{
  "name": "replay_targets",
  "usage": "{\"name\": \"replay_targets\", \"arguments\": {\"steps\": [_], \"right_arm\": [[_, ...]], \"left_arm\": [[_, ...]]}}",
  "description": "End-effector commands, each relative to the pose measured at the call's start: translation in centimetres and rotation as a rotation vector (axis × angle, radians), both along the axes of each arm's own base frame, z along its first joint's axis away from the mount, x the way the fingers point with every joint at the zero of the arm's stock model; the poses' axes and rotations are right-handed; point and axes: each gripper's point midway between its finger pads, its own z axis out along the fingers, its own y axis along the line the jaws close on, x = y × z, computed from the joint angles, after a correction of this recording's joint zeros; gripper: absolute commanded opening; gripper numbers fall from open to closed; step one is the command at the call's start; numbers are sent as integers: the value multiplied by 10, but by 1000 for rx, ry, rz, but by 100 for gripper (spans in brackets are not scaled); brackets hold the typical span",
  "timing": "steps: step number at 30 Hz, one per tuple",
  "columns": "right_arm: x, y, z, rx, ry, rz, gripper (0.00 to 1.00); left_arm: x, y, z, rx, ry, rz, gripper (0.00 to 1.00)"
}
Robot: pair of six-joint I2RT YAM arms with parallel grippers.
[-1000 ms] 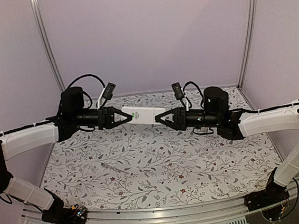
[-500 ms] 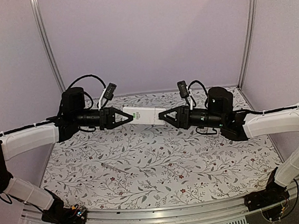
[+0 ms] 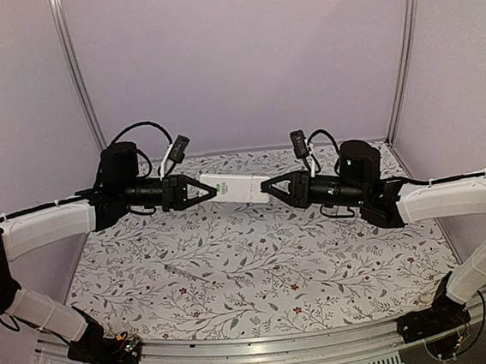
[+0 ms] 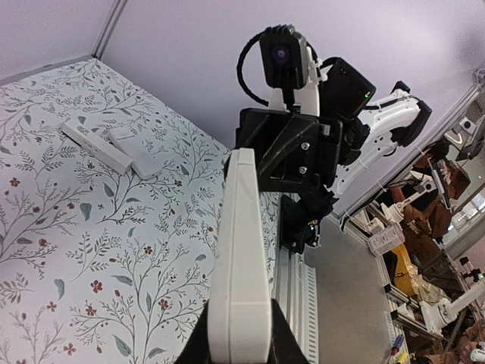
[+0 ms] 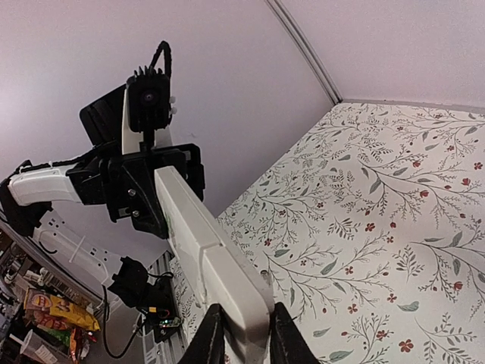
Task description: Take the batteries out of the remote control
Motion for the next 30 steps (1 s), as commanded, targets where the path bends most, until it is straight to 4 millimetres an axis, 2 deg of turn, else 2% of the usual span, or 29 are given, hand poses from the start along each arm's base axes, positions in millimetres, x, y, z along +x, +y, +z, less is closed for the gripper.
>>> {"name": "replay_targets", "arguments": {"steps": [1,6,11,17,20,24,30], "right_arm": [[-5,-4,9,13,-15,7,16],[-2,-6,5,1,-6,-15,11],[0,-7,3,-5,6,-26,10],[-5,-1,5,1,15,19,27],[-4,-1,1,-6,22,15,30],[-2,-1,-1,-14,28,5,28],[-5,0,-1,-16,26,24,20]], "left_arm": [[5,1,2,27,-25,45,0],[5,1,3,26,-25,44,0],[7,1,1,34,-26,58,0],[7,0,-1,33,-14,48,0],[7,1,0,33,-19,53,0],[9,2,-1,41,-23,68,0],[9,2,-1,41,-22,67,0]]}}
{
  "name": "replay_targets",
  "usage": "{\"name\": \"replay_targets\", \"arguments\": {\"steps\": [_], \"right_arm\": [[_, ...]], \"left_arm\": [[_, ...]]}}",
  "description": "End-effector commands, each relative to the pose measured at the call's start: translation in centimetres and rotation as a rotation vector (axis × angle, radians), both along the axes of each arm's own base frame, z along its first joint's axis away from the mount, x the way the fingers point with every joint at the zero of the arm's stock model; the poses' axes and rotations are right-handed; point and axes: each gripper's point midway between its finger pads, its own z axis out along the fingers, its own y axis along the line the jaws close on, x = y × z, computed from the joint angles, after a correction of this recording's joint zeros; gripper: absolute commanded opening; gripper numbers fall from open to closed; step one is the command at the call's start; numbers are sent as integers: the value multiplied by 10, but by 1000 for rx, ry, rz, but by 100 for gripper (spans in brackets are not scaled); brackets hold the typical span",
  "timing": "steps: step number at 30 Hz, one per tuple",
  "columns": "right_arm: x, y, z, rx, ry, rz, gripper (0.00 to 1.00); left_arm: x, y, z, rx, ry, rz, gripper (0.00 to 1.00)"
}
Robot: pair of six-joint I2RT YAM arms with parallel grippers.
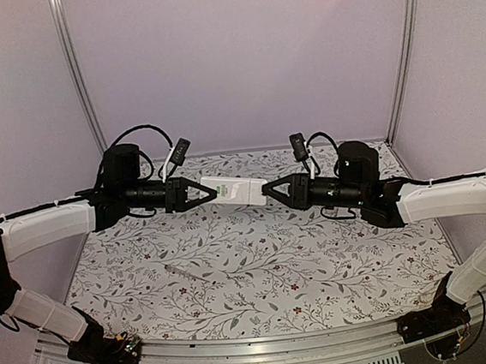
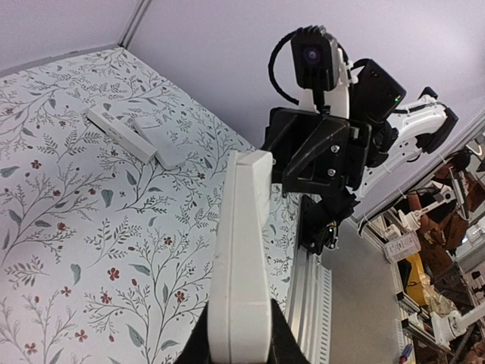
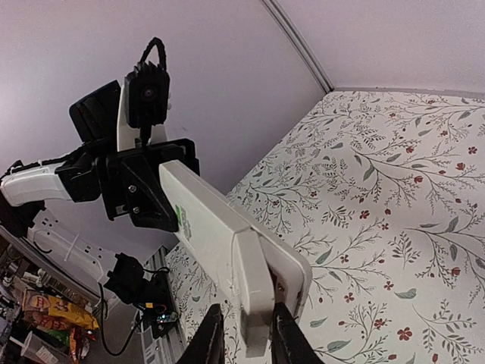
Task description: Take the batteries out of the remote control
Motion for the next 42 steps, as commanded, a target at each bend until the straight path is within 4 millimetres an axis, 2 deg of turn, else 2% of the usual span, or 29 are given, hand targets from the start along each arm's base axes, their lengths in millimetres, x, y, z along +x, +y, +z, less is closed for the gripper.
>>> {"name": "replay_targets", "arguments": {"steps": [1,6,13,18,25,28,32,42], "right_arm": [[-6,2,10,16,-14,36,19],[-11,4,15,28,-30,69,17],[-8,12,6,17,-6,86,17],[-7,17,7,21,-3,105,16],[-5,24,1,20,21,118,10],[2,19,-5,12,44,61,5],[8,9,-4,18,49,-4,0],[17,-24,-10,25,91,-98,0]], "left_arm": [[3,-1,11,-8,-42,11,0],[3,-1,10,-6,-37,9,0],[-1,-3,11,-22,-26,-19,0],[-2,-3,12,-26,-26,-25,0],[-3,-4,11,-27,-20,-30,0],[-2,-3,13,-25,-30,-21,0],[-1,-2,12,-22,-32,-16,0],[7,6,16,-22,-47,26,0]]}}
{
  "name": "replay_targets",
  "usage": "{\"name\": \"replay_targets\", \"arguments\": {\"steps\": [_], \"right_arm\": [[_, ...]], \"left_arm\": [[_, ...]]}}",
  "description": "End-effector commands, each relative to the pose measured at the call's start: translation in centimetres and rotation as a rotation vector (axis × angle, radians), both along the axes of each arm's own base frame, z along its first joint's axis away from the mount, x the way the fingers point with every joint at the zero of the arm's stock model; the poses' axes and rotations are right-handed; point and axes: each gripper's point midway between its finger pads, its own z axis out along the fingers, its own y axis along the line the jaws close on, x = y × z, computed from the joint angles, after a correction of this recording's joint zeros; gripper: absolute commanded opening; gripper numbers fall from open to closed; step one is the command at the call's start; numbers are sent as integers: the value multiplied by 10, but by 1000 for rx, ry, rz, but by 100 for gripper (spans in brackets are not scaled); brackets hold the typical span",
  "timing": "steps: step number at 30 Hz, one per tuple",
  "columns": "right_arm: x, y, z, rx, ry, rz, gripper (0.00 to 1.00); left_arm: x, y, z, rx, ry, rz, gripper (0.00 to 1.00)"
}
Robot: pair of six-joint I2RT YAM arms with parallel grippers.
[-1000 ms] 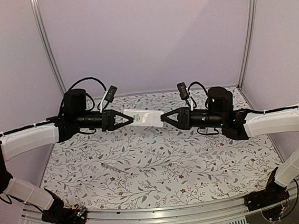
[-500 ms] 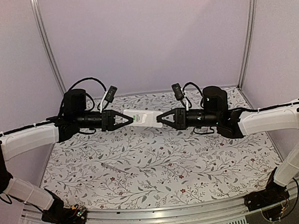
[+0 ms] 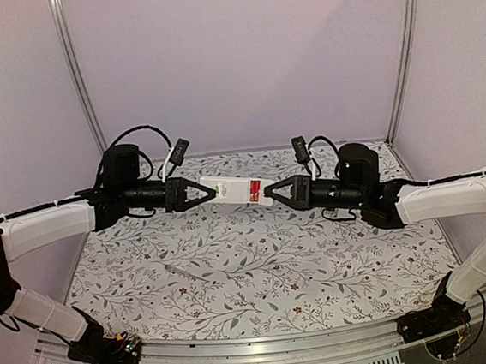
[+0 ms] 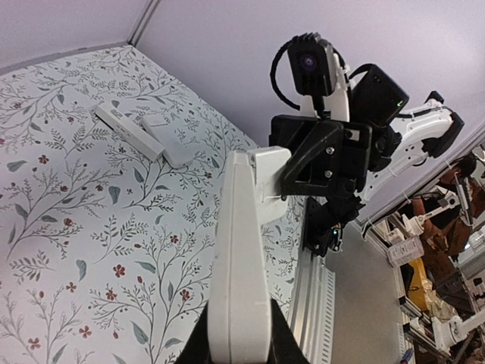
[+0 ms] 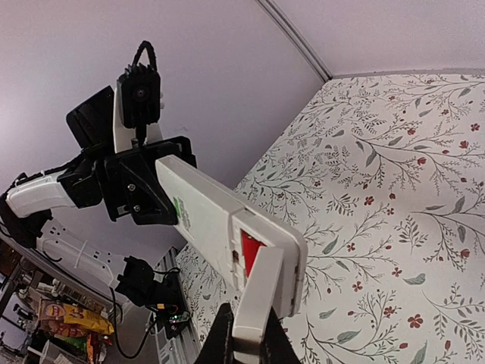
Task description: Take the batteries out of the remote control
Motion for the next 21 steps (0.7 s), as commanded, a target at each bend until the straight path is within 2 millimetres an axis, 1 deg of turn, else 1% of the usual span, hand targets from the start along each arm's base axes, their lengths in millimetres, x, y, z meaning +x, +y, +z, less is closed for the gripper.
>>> {"name": "replay_targets", "arguments": {"steps": [1,2,5,7,9,14,17,21], "right_arm": [[12,-29,-5,-5,23,-102,0],[12,-35,-3,-5,23,-112,0],[9,-55,-13,-47,52,-152,0],[5,-65,-28,-98,73,-175,0],[1,-70,-42,-146,104,-182,0],[-18,-70,-85,-210,224,-133,0],[-26,-62,-99,-234,262,-118,0],[-29,-53,-119,-280,296,-125,0]], "left_arm": [[4,5,20,-34,-66,8,0],[5,6,22,-34,-71,13,0],[8,10,26,-31,-85,32,0],[12,13,28,-24,-104,58,0],[15,17,29,-8,-121,87,0],[18,23,39,7,-172,135,0],[20,26,41,18,-193,161,0],[19,24,40,22,-188,157,0]]}}
